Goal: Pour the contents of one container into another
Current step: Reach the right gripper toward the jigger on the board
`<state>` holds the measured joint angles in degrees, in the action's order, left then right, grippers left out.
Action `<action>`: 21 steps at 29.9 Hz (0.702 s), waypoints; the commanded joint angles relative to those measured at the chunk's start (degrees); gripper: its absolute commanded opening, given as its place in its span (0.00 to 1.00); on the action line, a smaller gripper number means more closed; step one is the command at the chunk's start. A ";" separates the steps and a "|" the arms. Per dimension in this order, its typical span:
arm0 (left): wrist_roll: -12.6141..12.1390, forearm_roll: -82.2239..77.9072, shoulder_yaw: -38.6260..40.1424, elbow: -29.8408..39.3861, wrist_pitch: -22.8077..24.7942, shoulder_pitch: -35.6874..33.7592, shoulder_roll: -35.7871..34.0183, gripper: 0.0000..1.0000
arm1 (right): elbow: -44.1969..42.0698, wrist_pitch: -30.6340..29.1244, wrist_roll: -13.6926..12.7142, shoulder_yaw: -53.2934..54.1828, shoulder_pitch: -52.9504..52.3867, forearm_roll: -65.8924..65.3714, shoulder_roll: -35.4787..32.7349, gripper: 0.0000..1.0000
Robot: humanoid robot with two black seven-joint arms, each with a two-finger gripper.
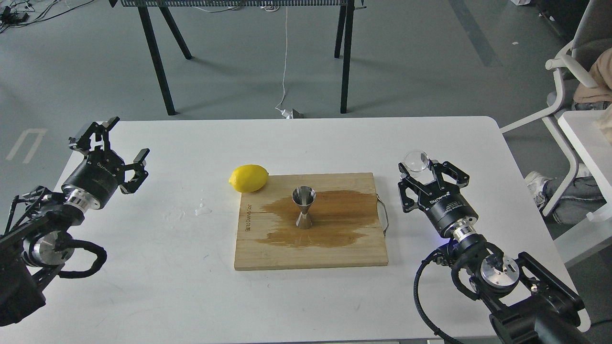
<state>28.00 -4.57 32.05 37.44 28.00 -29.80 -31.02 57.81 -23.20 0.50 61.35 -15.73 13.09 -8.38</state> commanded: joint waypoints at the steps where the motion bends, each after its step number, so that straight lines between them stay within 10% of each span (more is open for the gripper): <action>1: 0.00 0.08 0.11 0.00 0.00 0.00 0.00 0.94 | 2.92 2.63 -0.32 -0.27 -2.72 -6.13 0.21 0.40; 21: 0.00 0.08 0.20 0.00 0.00 0.00 0.00 0.94 | 4.77 7.91 -0.41 -16.52 -13.71 -26.71 0.74 0.38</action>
<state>28.00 -4.48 32.26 37.44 28.00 -29.79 -31.03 62.08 -15.84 0.09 46.99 -28.95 -11.55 -7.44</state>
